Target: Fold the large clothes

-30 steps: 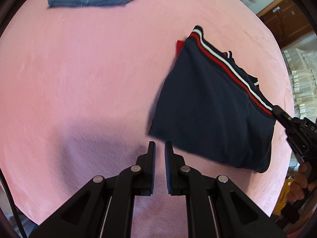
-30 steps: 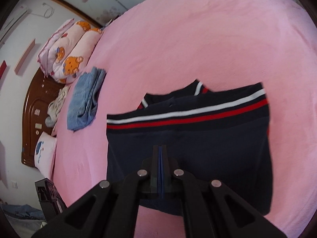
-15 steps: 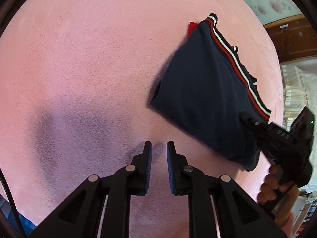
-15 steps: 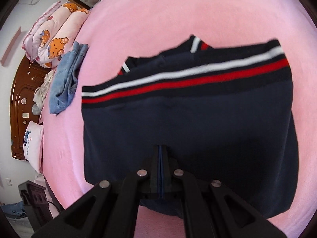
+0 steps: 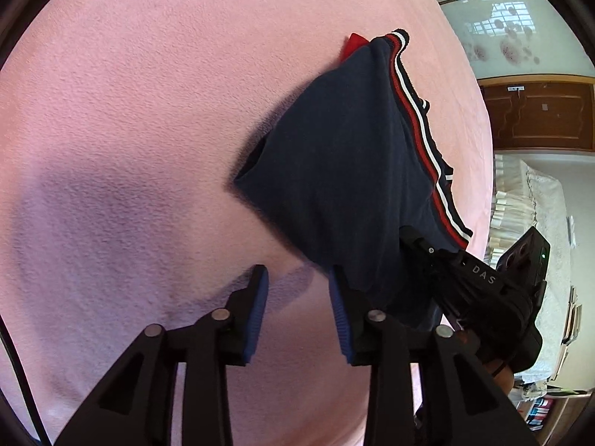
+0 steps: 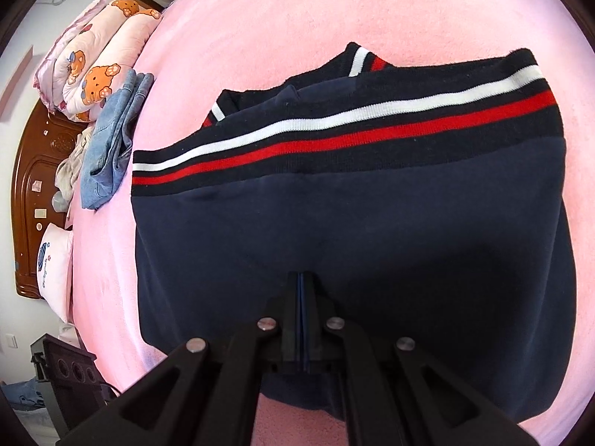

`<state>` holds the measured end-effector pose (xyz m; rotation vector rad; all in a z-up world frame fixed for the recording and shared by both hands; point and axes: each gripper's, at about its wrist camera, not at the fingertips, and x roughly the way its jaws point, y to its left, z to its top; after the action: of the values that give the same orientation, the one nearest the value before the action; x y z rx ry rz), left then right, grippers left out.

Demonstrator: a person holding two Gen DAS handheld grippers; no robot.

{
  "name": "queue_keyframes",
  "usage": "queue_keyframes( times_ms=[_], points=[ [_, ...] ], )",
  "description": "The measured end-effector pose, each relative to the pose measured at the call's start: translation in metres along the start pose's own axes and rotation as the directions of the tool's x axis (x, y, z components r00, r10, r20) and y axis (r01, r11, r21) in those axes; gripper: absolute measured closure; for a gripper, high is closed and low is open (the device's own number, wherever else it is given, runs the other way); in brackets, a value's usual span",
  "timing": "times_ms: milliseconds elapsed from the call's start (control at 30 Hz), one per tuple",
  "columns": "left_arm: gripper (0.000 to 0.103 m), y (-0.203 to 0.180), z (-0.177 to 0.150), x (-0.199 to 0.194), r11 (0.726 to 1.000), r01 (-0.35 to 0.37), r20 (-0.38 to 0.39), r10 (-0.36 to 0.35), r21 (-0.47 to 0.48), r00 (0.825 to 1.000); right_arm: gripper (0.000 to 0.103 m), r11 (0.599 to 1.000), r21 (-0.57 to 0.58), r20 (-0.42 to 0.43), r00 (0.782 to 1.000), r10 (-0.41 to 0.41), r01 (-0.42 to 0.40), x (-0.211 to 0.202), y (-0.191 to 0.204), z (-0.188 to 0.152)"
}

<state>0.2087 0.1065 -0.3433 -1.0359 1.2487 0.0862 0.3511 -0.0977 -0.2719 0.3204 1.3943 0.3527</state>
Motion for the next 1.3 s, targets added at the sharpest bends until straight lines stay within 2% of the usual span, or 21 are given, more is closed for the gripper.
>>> queue_keyframes(
  times_ms=[167,233,333,467,767,800,900,967,1100,1167,1233,1300],
  points=[
    [0.064,-0.001,0.004,0.010,0.999,0.037,0.044,-0.037,-0.010,0.998,0.103,1.000,0.002,-0.002,1.000,0.008,-0.008,0.000,-0.002,0.000],
    [0.064,0.000,0.005,0.011,0.997,0.083,0.093,-0.083,0.007,0.992,0.103,1.000,0.008,-0.005,1.000,0.014,-0.014,0.001,-0.002,0.001],
    [0.064,0.005,0.011,0.015,0.992,0.129,0.123,-0.128,-0.003,0.984,0.103,1.000,0.005,-0.007,1.000,0.015,-0.015,0.000,-0.003,0.001],
    [0.064,0.005,0.024,0.025,0.976,0.217,0.171,-0.207,-0.037,0.963,0.103,1.000,-0.002,-0.007,1.000,0.017,-0.017,0.000,-0.004,0.000],
    [0.064,-0.018,0.048,0.037,0.983,0.180,0.160,-0.171,-0.042,0.972,0.103,1.000,0.010,0.001,1.000,0.019,-0.019,0.000,-0.005,-0.001],
    [0.065,-0.020,0.047,0.036,0.984,0.174,0.171,-0.166,-0.036,0.971,0.103,1.000,0.012,0.003,1.000,0.019,-0.019,0.000,-0.005,-0.002],
    [0.081,-0.022,0.042,0.023,0.987,0.161,0.212,-0.155,-0.009,0.965,0.103,1.000,0.021,0.014,1.000,0.020,-0.020,-0.001,-0.006,-0.003],
    [0.088,-0.033,0.038,0.016,0.988,0.146,0.238,-0.152,0.044,0.959,0.103,0.999,0.040,0.024,0.999,0.026,-0.027,-0.002,-0.008,-0.005],
    [0.090,-0.062,0.031,0.003,0.975,0.106,0.261,-0.156,0.194,0.953,0.103,0.997,0.061,0.050,0.998,0.035,-0.038,-0.005,-0.011,-0.008],
    [0.091,-0.090,0.026,-0.004,0.939,0.040,0.268,-0.138,0.342,0.953,0.103,0.997,0.061,0.067,0.997,0.039,-0.043,-0.007,-0.012,-0.010],
    [0.092,-0.109,0.019,-0.008,0.893,-0.015,0.277,-0.123,0.449,0.953,0.103,0.996,0.067,0.090,0.994,0.056,-0.063,-0.009,-0.016,-0.011],
    [0.093,-0.127,0.011,-0.010,0.845,-0.031,0.270,-0.135,0.533,0.953,0.103,0.993,0.072,0.102,0.991,0.087,-0.095,-0.009,-0.022,-0.012]
  ],
)
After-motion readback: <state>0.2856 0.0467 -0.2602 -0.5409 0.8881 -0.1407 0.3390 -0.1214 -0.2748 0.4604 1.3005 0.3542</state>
